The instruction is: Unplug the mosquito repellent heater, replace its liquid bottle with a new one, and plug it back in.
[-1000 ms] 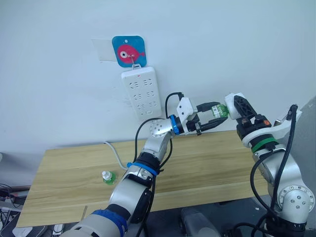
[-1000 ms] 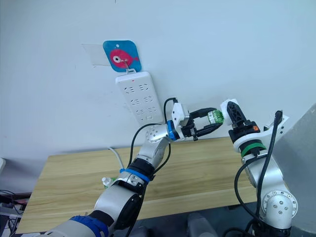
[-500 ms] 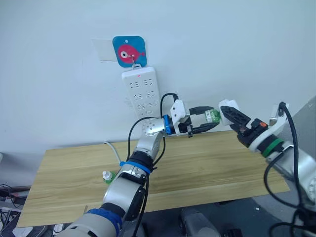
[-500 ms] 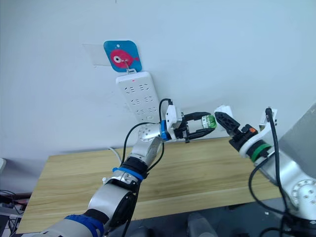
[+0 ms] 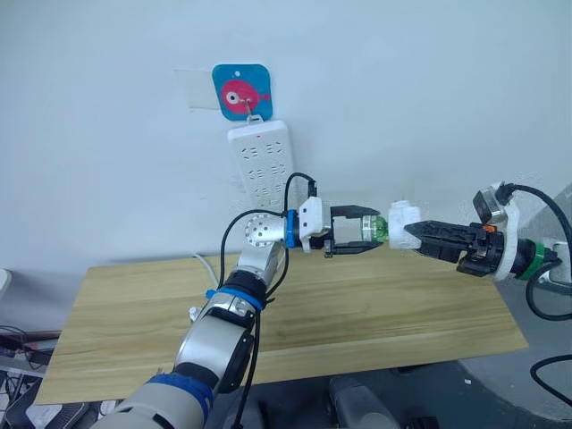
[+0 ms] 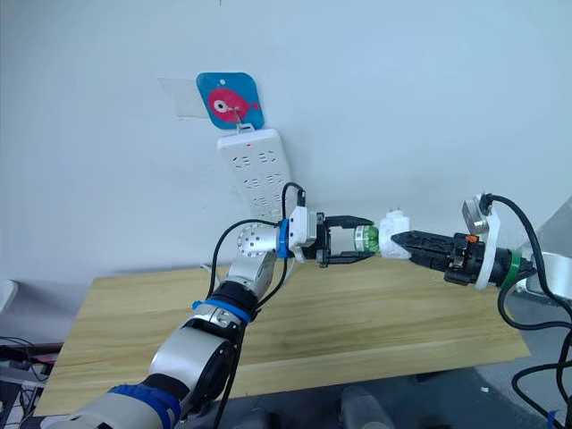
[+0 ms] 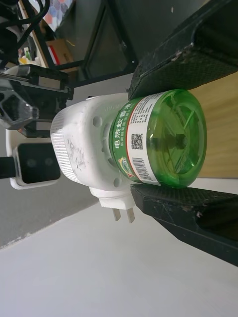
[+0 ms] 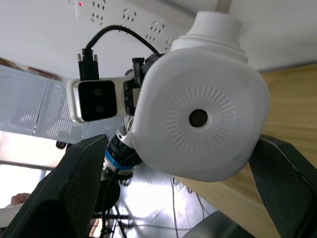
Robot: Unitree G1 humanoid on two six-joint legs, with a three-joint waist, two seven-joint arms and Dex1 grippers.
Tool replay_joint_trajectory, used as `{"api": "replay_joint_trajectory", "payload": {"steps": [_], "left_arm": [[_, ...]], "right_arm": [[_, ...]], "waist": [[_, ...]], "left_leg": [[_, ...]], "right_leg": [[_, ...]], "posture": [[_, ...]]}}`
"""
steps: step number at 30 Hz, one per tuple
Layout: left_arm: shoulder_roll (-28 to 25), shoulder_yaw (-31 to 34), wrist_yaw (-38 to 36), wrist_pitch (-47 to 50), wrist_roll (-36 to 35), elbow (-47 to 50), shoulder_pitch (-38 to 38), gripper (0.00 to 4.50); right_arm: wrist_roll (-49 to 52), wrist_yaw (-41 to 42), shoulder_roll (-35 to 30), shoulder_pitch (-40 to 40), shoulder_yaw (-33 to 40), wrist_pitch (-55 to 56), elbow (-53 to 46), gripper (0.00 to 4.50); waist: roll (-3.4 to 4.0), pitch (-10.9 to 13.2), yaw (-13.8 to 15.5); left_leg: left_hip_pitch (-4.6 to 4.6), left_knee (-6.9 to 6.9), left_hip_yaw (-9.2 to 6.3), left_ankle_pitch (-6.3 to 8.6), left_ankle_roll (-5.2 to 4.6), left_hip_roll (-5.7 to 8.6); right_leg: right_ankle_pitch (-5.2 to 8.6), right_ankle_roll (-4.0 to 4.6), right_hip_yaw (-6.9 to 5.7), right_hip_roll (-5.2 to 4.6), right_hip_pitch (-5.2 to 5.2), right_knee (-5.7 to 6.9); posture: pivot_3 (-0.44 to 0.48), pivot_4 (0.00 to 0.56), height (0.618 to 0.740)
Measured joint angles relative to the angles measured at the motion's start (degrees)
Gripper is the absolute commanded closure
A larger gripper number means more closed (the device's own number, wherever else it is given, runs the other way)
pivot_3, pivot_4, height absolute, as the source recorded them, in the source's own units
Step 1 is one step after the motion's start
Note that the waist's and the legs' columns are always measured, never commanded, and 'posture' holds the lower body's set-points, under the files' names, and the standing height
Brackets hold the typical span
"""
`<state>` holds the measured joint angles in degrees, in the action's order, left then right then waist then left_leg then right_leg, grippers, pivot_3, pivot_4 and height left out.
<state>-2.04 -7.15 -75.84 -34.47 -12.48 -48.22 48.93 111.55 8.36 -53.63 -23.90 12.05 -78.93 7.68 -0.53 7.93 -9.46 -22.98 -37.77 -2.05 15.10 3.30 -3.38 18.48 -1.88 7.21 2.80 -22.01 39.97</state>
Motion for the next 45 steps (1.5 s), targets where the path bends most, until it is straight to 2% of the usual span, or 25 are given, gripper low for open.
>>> {"api": "replay_joint_trajectory", "payload": {"steps": [11,14,16,17,26,28,32,34,37,39,41,43,45], "left_arm": [[-0.4,-1.5,0.0,-0.5,0.1,3.5,-2.9,2.18],[-0.3,-1.5,0.0,-0.1,0.0,3.5,-2.9,2.18],[-0.2,-1.5,0.0,0.0,-0.2,3.9,-2.9,2.18],[-0.3,-1.5,0.0,0.0,-0.1,4.0,-2.9,2.18],[-0.4,-1.5,-0.4,0.8,-0.2,5.3,-3.8,2.18],[-0.4,-1.5,-0.6,3.8,-0.8,6.2,-3.9,2.18],[-0.4,-1.5,-1.0,19.2,-4.0,10.5,-4.4,2.18],[-1.8,-1.7,-1.3,35.1,-7.6,14.1,-4.3,2.18],[-5.1,-2.3,-2.1,65.4,-15.1,17.1,-1.5,2.18],[-6.4,-1.0,-2.0,83.6,-19.7,14.2,2.8,2.18],[-7.0,1.5,-1.1,96.4,-23.3,10.3,6.7,2.18],[-6.9,2.5,-1.1,101.0,-24.4,8.2,7.9,1.46],[-6.9,2.0,-1.2,101.5,-24.1,7.5,7.8,0.93]], "right_arm": [[0.0,0.9,-0.3,-4.5,-4.4,-3.0,5.0,0.05],[0.0,1.6,-1.2,-4.5,-5.0,-3.5,5.0,0.62],[-0.1,1.5,-1.5,-4.5,-5.2,-3.3,5.2,1.37],[-0.1,1.5,-1.5,-4.5,-5.2,-3.3,5.2,1.54],[0.0,1.4,-1.4,-4.7,-5.7,-3.3,5.1,1.53],[0.0,1.5,-1.7,-4.7,-5.7,-3.3,5.0,1.53],[-2.4,2.9,-3.3,-4.6,-5.6,-2.8,2.5,1.53],[-5.6,5.2,-3.4,-5.0,-5.5,-2.9,1.3,1.53],[-11.2,10.4,-3.4,-6.0,-5.7,-4.0,-0.7,1.53],[-13.9,14.1,-3.3,-6.9,-6.0,-4.3,-0.9,1.53],[-16.0,17.6,-3.1,-8.2,-6.0,-4.2,-1.2,1.53],[-18.0,19.9,-3.1,-8.9,-6.0,-4.4,-1.4,1.53],[-20.2,20.9,-3.1,-8.8,-6.3,-4.9,-1.8,1.53]], "waist": [[0.01,0.0,2.1],[0.01,0.0,2.5],[0.01,0.0,2.5],[0.01,0.0,2.5],[0.01,0.0,3.0],[0.01,0.0,3.0],[0.01,0.0,3.0],[0.02,0.0,2.9],[0.08,0.1,2.7],[0.07,0.2,2.7],[0.12,0.2,2.5],[0.10,0.2,2.4],[0.11,0.3,2.5]], "left_leg": [[-0.04,-0.04,-0.04,0.01,-0.03,-0.01],[-0.05,-0.05,-0.04,0.02,-0.03,-0.01],[-0.04,-0.06,-0.04,0.02,-0.03,-0.02],[-0.03,-0.06,-0.04,0.02,-0.03,-0.02],[-0.04,-0.07,-0.04,0.02,-0.03,-0.03],[-0.05,-0.07,-0.05,0.02,-0.03,-0.03],[-0.06,-0.07,-0.10,0.02,-0.03,-0.03],[-0.05,-0.07,-0.15,0.02,-0.04,-0.04],[-0.06,-0.07,-0.26,0.02,-0.04,-0.07],[-0.08,-0.09,-0.33,0.02,-0.04,-0.06],[-0.08,-0.08,-0.32,0.03,-0.04,-0.05],[-0.09,-0.02,-0.33,0.03,-0.04,-0.06],[-0.11,-0.01,-0.33,0.03,-0.03,-0.07]], "right_leg": [[-0.13,0.23,-0.06,0.00,0.00,-0.01],[-0.13,0.23,-0.06,-0.01,0.00,-0.01],[-0.13,0.23,-0.06,-0.01,0.00,-0.01],[-0.13,0.23,-0.06,0.00,0.00,0.00],[-0.13,0.23,-0.08,0.00,0.00,0.00],[-0.13,0.23,-0.07,0.00,-0.01,0.00],[-0.12,0.21,-0.12,0.00,-0.01,0.00],[0.01,-0.02,-0.16,0.01,-0.02,0.02],[0.02,-0.03,-0.27,0.06,-0.04,0.06],[0.03,-0.04,-0.35,0.07,-0.05,0.06],[0.04,-0.05,-0.34,0.07,-0.05,0.02],[0.05,-0.05,-0.37,0.07,-0.04,-0.05],[0.05,0.00,-0.36,0.07,-0.06,-0.05]], "posture": [[-0.080,0.124,0.740],[-0.080,0.122,0.740],[-0.080,0.120,0.740],[-0.079,0.119,0.740],[-0.079,0.123,0.740],[-0.079,0.123,0.740],[-0.080,0.127,0.740],[-0.081,0.130,0.740],[-0.082,0.132,0.740],[-0.087,0.131,0.740],[-0.096,0.132,0.740],[-0.101,0.131,0.740],[-0.105,0.131,0.740]]}}
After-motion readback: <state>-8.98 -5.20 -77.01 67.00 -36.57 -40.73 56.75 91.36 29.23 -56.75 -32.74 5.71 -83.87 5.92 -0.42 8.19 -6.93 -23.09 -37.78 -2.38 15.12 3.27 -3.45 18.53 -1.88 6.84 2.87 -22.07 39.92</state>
